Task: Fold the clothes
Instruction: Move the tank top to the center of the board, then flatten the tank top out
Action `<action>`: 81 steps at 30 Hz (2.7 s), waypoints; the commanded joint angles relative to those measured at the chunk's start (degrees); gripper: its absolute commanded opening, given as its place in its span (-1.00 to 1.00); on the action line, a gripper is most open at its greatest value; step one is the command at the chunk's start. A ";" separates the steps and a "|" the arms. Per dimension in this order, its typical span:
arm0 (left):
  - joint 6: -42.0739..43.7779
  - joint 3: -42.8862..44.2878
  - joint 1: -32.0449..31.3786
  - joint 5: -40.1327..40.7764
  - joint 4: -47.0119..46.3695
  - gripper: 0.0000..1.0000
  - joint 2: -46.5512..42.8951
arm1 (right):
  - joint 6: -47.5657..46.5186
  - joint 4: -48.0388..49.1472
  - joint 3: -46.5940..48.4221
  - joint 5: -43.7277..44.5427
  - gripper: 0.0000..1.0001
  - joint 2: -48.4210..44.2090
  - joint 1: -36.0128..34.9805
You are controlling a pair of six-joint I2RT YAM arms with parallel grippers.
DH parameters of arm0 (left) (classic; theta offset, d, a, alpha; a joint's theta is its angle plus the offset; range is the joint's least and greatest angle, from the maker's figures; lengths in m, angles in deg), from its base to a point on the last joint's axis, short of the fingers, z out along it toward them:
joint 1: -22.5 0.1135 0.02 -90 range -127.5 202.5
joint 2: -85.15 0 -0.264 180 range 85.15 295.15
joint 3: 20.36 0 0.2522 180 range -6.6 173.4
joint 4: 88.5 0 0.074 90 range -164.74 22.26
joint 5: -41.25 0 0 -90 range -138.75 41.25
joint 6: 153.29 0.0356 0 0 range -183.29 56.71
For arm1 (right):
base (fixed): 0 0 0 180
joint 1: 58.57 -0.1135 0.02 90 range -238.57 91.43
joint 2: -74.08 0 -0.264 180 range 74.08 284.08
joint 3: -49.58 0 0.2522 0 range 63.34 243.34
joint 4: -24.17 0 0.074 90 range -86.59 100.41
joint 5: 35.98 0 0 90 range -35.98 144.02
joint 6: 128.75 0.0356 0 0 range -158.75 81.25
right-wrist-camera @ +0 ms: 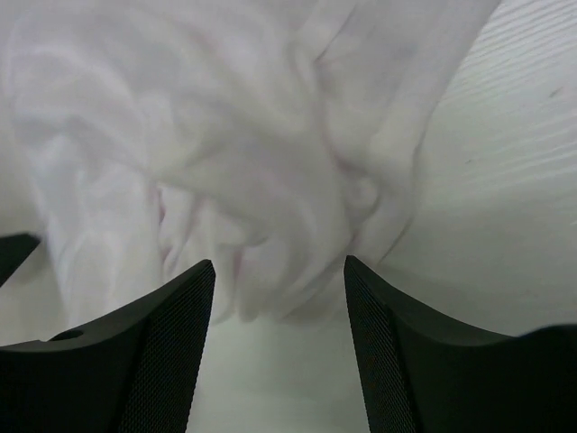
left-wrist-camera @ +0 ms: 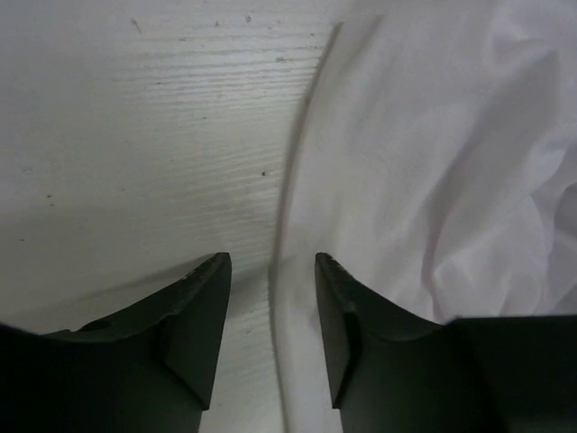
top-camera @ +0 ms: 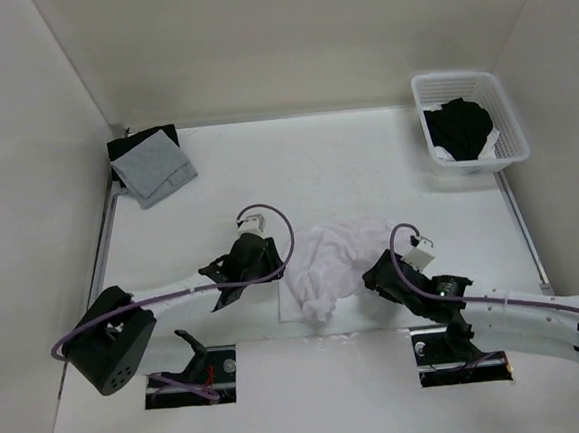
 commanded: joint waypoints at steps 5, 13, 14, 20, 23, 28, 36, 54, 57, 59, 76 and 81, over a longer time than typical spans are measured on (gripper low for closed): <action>1.49 3.93 -0.91 -0.08 -3.89 -0.72 6.17 | -11.17 10.27 7.19 -0.60 -0.30 12.14 15.12; -0.80 4.90 5.94 -0.26 -9.78 -0.92 5.12 | -32.95 28.93 17.73 -6.93 -1.00 20.77 24.20; -0.97 5.08 6.64 0.44 -9.96 -0.93 4.86 | -36.46 28.41 19.83 -5.98 -0.99 19.29 22.71; -0.71 4.03 4.46 1.41 -7.77 -0.88 3.10 | -45.62 13.40 28.63 -1.76 -0.94 12.24 19.27; -0.01 3.15 1.74 0.37 -4.61 -0.73 1.70 | -47.66 10.05 32.06 -0.70 -0.94 14.51 20.58; -0.18 2.44 -7.92 -0.78 -0.21 -0.17 -1.12 | -46.17 14.24 33.83 -4.03 -0.94 22.42 25.86; -4.84 2.88 -17.60 -0.52 3.76 0.04 0.01 | -44.23 22.87 34.88 -8.34 -0.94 29.29 28.94; -5.72 0.16 -4.80 0.27 2.59 -1.00 -14.19 | -47.66 18.85 42.33 -11.23 -0.92 30.15 31.22; -5.72 -2.30 1.37 -0.34 6.21 -0.97 -19.22 | -47.75 17.24 48.05 -13.96 -0.92 37.53 32.63; -6.42 -3.79 4.70 -1.04 7.44 -0.97 -20.54 | -48.27 18.90 52.96 -15.02 -0.94 43.85 33.59; -7.39 -6.26 19.74 -0.52 5.17 -0.95 -24.50 | -43.36 29.27 36.58 -23.17 -0.85 40.89 26.74; -7.74 -5.56 20.18 -1.05 3.05 -0.94 -23.27 | -38.53 34.11 32.95 -30.92 -0.46 46.25 27.18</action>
